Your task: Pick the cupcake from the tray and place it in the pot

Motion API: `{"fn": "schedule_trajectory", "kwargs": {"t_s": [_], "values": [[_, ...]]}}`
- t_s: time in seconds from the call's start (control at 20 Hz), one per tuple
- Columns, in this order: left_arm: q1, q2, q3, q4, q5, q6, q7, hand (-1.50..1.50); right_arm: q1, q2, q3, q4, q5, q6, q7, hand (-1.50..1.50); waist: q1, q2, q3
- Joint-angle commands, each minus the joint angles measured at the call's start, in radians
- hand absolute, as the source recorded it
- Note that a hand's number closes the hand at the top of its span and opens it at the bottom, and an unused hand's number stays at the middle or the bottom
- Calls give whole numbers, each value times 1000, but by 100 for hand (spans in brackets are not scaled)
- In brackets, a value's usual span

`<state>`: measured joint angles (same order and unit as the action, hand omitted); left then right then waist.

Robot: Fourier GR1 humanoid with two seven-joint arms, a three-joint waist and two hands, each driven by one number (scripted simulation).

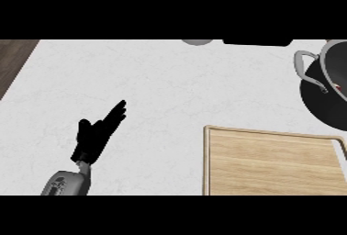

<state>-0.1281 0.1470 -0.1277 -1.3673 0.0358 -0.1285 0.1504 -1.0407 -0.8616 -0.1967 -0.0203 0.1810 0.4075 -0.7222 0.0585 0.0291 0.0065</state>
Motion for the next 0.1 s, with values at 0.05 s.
{"fn": "schedule_trajectory", "kwargs": {"t_s": [0.05], "values": [[-35, 0, 13, 27, 0, 1, -5, 0, 12, -94, -81, 14, -82, 123, 15, -150, -1, 10, 2]]}}
